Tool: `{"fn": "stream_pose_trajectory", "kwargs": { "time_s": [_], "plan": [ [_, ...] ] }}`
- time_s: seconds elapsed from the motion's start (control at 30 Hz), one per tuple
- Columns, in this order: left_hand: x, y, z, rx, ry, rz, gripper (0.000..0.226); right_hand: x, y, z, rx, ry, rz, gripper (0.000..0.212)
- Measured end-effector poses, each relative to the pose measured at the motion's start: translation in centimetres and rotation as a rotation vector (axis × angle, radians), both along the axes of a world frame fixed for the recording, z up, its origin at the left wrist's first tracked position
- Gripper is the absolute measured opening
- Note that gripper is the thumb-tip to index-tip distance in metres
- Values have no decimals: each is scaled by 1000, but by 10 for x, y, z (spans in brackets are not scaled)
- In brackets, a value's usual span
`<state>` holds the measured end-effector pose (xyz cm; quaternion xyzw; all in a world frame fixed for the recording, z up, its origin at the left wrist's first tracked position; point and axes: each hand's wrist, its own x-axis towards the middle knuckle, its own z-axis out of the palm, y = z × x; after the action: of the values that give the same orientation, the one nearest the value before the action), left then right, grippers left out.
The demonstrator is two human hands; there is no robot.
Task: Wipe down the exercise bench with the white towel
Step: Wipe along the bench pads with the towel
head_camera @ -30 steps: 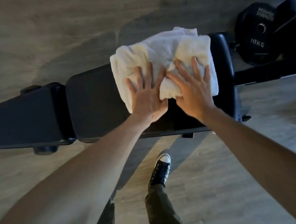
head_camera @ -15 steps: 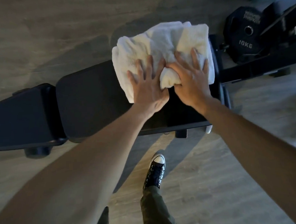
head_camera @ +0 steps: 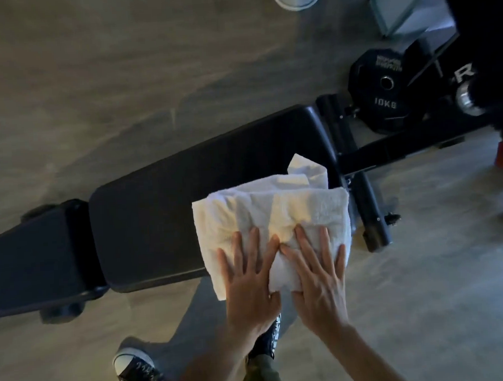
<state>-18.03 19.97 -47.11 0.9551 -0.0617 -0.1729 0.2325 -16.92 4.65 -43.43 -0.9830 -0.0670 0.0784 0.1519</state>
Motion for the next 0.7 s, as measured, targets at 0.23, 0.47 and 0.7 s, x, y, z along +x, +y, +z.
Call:
{"fn": "stream_pose_trajectory", "kwargs": {
  "time_s": [0.23,0.47,0.7],
  "plan": [
    [81,-10,4,-69,17,-12,83,76,-17,1,-11,-57,13,75],
    [221,-39,39,-52,208,81,83,237,-40,38,-27,220,59,76],
    [234,-35,62,43,250,-6,82,244,-37,32,-10,295,11,57]
  ]
}}
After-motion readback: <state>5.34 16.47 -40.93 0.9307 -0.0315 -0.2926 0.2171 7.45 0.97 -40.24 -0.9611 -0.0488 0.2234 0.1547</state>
